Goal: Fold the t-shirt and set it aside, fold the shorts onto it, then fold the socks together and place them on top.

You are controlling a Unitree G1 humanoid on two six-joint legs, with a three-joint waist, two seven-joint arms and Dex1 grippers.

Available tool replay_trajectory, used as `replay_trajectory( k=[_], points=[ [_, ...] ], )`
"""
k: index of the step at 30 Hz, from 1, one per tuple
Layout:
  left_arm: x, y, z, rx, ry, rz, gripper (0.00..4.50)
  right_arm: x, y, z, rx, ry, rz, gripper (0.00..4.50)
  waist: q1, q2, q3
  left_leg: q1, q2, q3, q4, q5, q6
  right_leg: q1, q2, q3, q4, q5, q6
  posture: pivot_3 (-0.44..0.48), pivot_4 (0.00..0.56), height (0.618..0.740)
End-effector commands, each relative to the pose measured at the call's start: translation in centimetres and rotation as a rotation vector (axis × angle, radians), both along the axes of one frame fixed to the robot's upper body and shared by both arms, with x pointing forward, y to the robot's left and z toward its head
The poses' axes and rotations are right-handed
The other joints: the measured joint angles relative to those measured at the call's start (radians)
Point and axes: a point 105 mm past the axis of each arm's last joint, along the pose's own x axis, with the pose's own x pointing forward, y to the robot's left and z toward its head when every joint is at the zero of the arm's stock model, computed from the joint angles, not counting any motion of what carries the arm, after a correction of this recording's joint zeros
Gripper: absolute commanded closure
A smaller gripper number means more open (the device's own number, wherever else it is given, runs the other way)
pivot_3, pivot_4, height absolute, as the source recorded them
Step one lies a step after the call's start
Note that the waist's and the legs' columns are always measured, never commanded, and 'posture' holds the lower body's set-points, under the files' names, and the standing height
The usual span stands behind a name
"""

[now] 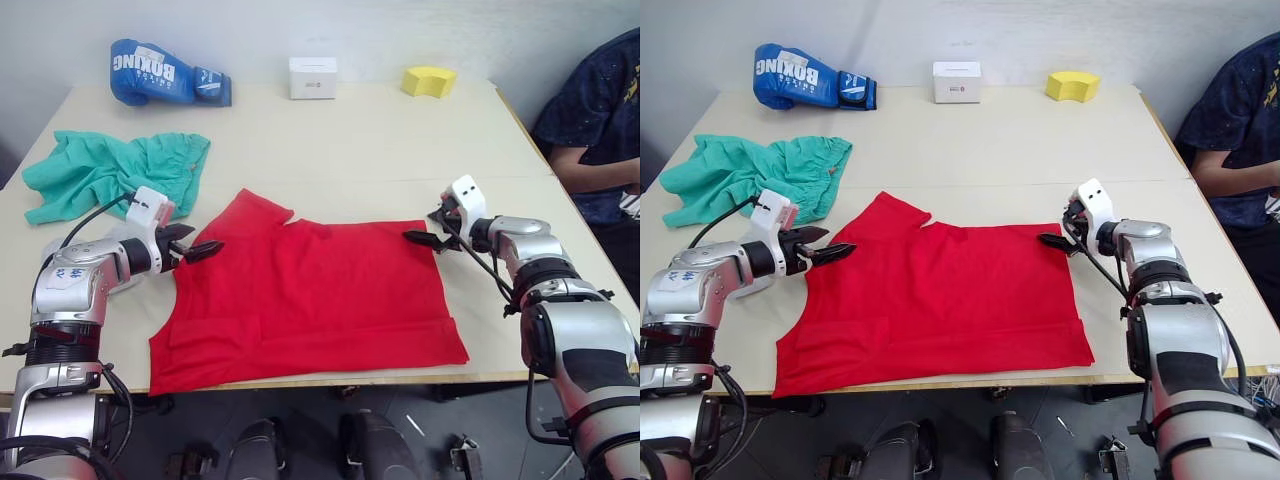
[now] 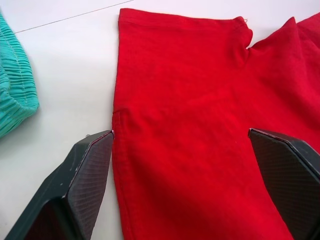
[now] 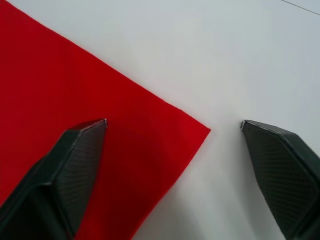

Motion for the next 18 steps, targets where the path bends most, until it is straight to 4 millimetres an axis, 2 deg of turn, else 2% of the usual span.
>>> replay_trajectory(
  k=[1, 10, 11, 15, 18],
  points=[
    [0.2, 0.0, 1.7, 0.025, -0.054, -0.021, 0.0, -0.1, 0.6, -0.3, 0.008, 0.018, 0.02, 1.25, 0.0, 0.0, 0.0, 0.0, 0.0, 0.0, 0.0, 0.0, 0.0, 0.0, 0.0, 0.0, 0.0, 0.0, 0.0, 0.0, 0.15, 0.74],
    [2.0, 0.0, 2.2, 0.056, -0.045, -0.011, 0.0, -0.3, 0.5, 0.3, -0.015, -0.013, 0.063, 4.35, 0.001, 0.0, 0.0, 0.0, 0.0, 0.0, 0.0, 0.0, 0.0, 0.0, 0.0, 0.0, 0.0, 0.0, 0.0, 0.0, 0.15, 0.74],
    [2.6, 0.2, 2.4, 0.059, -0.047, 0.0, 0.0, -0.3, 0.5, 0.4, -0.02, -0.021, 0.08, 4.49, 0.002, 0.0, 0.0, 0.0, 0.0, 0.0, 0.0, 0.0, 0.0, 0.0, 0.0, 0.0, 0.0, 0.0, 0.0, 0.0, 0.15, 0.74],
    [4.7, 0.6, 2.9, 0.075, -0.053, 0.047, 0.0, -0.7, 0.9, 1.1, -0.006, -0.043, 0.144, 4.49, 0.005, 0.0, 0.0, -0.001, 0.0, 0.001, 0.001, 0.0, 0.0, 0.0, 0.0, 0.0, 0.0, 0.0, 0.0, 0.0, 0.15, 0.74],
    [5.9, 0.1, 2.7, 0.102, -0.04, 0.05, 0.0, -0.9, 0.7, 1.1, -0.012, -0.05, 0.166, 4.49, 0.006, 0.0, 0.0, -0.001, -0.001, 0.001, 0.001, -0.001, 0.001, 0.0, 0.0, -0.001, 0.0, 0.0, 0.0, 0.0, 0.15, 0.74]
  ],
)
